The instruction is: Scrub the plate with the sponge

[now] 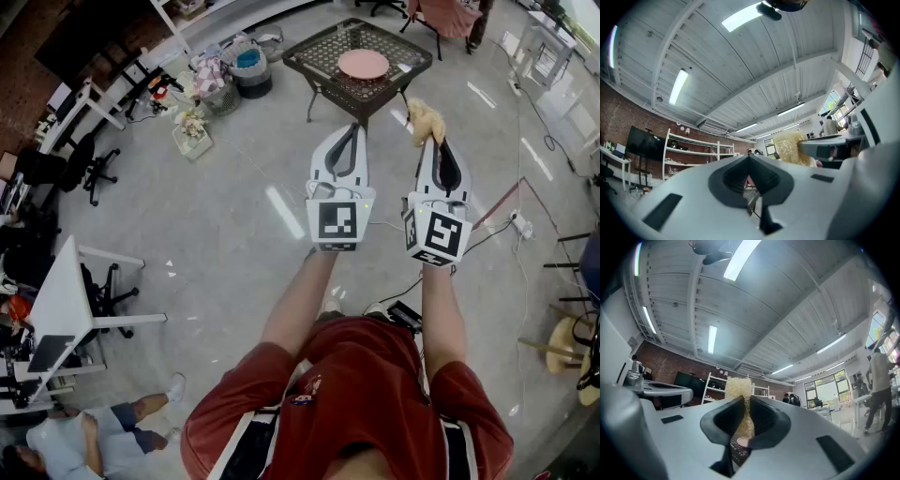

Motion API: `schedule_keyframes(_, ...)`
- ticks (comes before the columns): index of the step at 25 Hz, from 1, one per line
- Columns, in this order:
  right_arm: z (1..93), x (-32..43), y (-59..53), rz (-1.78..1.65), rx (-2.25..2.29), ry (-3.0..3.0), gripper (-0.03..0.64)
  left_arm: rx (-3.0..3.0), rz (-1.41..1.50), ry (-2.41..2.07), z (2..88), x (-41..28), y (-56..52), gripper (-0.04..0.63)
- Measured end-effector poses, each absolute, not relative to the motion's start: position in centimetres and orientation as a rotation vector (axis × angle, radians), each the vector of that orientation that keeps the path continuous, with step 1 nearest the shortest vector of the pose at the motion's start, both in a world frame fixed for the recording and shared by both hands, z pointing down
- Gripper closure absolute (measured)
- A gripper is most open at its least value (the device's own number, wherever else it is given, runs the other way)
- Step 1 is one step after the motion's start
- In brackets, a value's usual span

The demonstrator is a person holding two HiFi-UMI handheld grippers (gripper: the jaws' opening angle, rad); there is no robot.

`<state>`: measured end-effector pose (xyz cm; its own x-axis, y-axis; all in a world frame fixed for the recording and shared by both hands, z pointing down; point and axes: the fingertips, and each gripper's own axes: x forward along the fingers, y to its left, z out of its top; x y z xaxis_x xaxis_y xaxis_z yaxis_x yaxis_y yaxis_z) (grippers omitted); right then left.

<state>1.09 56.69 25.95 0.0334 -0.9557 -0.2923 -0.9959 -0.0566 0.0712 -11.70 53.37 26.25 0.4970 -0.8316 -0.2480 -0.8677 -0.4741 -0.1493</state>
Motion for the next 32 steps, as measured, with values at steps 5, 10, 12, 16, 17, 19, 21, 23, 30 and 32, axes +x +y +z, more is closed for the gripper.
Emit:
schedule_keyframes(5,26.1,1.0,56.5,0.402,-2.138,2.049,0.572,-2.479,0.236,1.421,25.8,-11.5,53.4,0.583)
schedule_keyframes(10,25.8,1.8,56.8,0.416,-2.126,2.047,0.572,-2.463,0.215,1.425,25.9,-10.4,53.9,0.583)
schedule_keyframes(12,25.8,2.1,57.1,0.419,-2.113,2.047,0.572,-2.465,0.212,1.422,25.9,-9.9,54.1,0.583)
schedule_keyframes(16,26.1,2.9,57.0,0.400,-2.094,2.055,0.572,-2.469,0.201,1.431,26.3,-9.0,54.2,0.583)
schedule_keyframes(17,26.3,3.0,56.9,0.398,-2.090,2.060,0.572,-2.468,0.196,1.432,26.4,-8.8,54.2,0.583)
schedule_keyframes(19,26.6,3.2,56.8,0.391,-2.080,2.070,0.572,-2.465,0.191,1.441,26.7,-8.4,54.1,0.583)
schedule_keyframes(21,27.0,3.7,56.6,0.374,-2.066,2.082,0.572,-2.463,0.179,1.451,27.1,-7.8,53.9,0.583)
schedule_keyframes(23,27.6,4.6,56.3,0.357,-2.049,2.092,0.572,-2.463,0.159,1.465,27.8,-6.9,53.7,0.583)
schedule_keyframes(30,28.5,7.5,54.7,0.326,-2.027,2.112,0.572,-2.455,0.135,1.504,28.9,-4.4,52.4,0.583)
schedule_keyframes(32,28.6,8.0,54.0,0.317,-2.027,2.109,0.572,-2.456,0.121,1.509,29.1,-4.1,51.8,0.583)
